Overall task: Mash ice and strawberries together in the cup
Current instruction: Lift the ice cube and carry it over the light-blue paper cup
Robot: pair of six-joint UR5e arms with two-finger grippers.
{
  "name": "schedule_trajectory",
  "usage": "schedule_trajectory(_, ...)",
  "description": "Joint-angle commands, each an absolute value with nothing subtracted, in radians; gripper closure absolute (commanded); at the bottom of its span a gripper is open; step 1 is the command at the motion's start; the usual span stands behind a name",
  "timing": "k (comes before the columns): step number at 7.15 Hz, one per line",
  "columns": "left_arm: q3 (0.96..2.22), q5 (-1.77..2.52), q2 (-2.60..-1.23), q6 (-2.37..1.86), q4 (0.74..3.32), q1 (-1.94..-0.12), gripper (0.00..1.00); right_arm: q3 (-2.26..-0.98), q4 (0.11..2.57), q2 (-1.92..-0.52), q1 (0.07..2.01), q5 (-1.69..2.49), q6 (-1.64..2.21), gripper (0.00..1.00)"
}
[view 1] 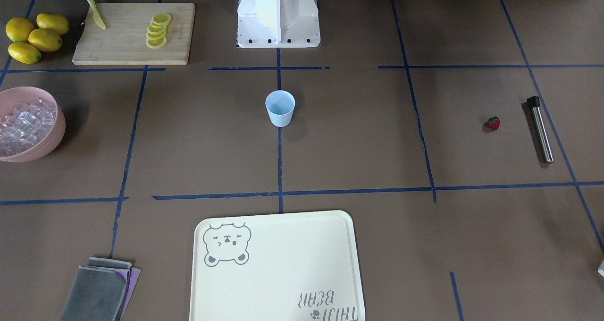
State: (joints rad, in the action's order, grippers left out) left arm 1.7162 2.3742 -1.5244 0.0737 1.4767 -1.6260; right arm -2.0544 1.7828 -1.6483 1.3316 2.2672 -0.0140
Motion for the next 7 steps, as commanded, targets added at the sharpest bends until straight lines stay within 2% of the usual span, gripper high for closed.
schedule_trajectory(1,1.717,2.372,-1.523,0.074,1.477,-1.626,0.00,-2.071,1.935,-1.434,1.310,2.301,0.094,1.00)
schedule_trajectory(5,1.715,2.373,-1.525,0.072,1.479,-1.623,0.00,-2.060,1.930,-1.105,0.958,2.274,0.733,1.00)
schedule_trajectory(7,1.715,2.373,-1.525,0.072,1.479,-1.623,0.00,-2.036,1.928,-0.990,0.736,2.087,0.959,1.00)
